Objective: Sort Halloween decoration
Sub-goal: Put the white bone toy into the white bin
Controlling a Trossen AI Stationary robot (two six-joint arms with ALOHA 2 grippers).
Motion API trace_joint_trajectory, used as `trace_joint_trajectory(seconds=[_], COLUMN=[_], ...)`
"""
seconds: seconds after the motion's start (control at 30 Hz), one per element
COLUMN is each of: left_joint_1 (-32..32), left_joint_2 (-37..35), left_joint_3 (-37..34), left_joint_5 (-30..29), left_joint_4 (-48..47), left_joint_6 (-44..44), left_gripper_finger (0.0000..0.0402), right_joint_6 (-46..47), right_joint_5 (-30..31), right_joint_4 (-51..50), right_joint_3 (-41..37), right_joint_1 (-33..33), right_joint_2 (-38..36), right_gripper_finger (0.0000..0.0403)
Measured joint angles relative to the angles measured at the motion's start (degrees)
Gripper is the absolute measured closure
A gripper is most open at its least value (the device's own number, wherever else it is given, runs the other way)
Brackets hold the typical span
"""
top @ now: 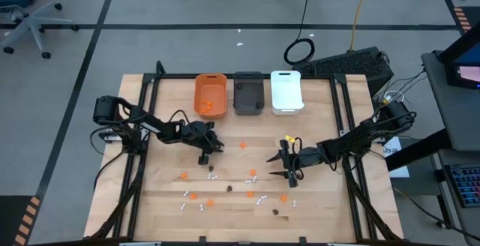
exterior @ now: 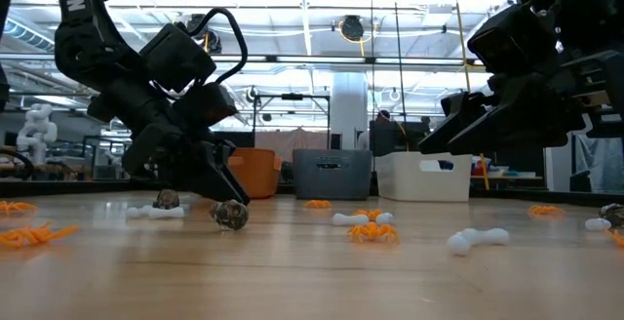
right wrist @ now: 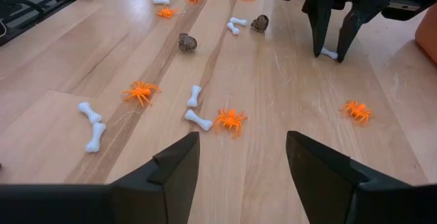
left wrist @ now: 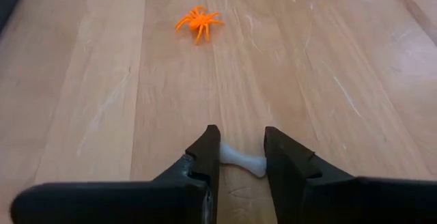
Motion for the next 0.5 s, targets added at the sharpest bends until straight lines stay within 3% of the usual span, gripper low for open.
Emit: trace_joint_trajectory(seconds=[0.5], left_joint_1=[-0.7], left_joint_2=[0.3], left_joint_3=[-0.2], left_joint_5=[0.3], left_joint_4=[5.0], left_joint_6=[-2.5], left_gripper_finger=[0.0324], right_joint_6=[0.4], right_joint_5=[0.0], right_joint_4=[0.4], right_joint_3=[0.0], right_joint_1=[0.0], right_joint_2=[0.0], right_gripper_finger=[0.02])
